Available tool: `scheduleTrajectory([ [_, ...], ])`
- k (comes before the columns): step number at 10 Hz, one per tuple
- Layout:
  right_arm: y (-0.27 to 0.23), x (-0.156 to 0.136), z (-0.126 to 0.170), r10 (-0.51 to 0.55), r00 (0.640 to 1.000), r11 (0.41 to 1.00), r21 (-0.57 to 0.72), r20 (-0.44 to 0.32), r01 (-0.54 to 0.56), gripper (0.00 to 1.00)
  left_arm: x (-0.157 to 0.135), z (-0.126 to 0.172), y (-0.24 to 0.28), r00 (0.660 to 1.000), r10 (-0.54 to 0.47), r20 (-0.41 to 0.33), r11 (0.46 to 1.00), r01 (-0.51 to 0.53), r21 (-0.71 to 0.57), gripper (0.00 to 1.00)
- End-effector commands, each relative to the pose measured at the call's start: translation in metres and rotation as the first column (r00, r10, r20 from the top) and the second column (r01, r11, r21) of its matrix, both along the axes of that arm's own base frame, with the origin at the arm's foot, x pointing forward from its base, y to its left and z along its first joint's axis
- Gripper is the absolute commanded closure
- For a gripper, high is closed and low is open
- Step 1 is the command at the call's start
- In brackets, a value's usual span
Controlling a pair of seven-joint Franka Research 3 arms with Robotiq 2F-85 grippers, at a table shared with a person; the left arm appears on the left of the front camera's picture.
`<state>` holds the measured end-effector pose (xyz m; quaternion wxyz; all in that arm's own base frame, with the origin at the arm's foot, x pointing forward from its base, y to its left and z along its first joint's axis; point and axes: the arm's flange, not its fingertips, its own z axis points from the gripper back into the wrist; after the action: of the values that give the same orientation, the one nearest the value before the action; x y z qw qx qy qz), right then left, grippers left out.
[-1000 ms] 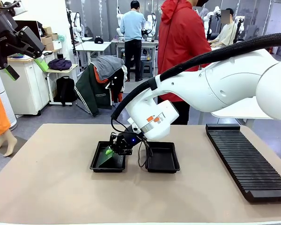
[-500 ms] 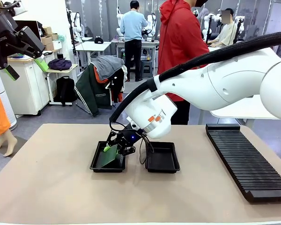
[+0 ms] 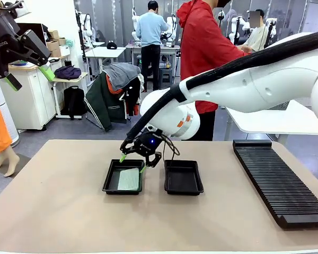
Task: Inspect and transfer BCBs to ESD trays.
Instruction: Pick up the Blank PCB from the PCB Rack and place it in the left ESD tray.
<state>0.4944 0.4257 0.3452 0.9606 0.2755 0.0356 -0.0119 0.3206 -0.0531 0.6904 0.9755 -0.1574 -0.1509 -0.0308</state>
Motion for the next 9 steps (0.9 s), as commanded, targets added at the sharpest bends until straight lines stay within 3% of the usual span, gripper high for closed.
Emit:
scheduleTrajectory([
  [1, 0.005, 0.009, 0.036, 0.038, 0.999, 0.988, -0.146, -0.039, -0.044, 0.00, 0.000, -0.002, 0.001, 1.000, 0.003, -0.002, 1.000, -0.003, -0.001, 0.00],
  [4, 0.002, 0.002, 0.084, 0.056, 0.994, 0.937, -0.339, -0.091, -0.084, 0.00, 0.000, -0.002, 0.001, 1.000, 0.003, -0.002, 1.000, -0.003, -0.001, 0.00],
  [9, -0.010, -0.002, 0.108, 0.035, 0.995, 0.912, -0.403, -0.094, -0.071, 0.00, 0.000, -0.002, 0.001, 1.000, 0.003, -0.002, 1.000, -0.003, -0.001, 0.00],
])
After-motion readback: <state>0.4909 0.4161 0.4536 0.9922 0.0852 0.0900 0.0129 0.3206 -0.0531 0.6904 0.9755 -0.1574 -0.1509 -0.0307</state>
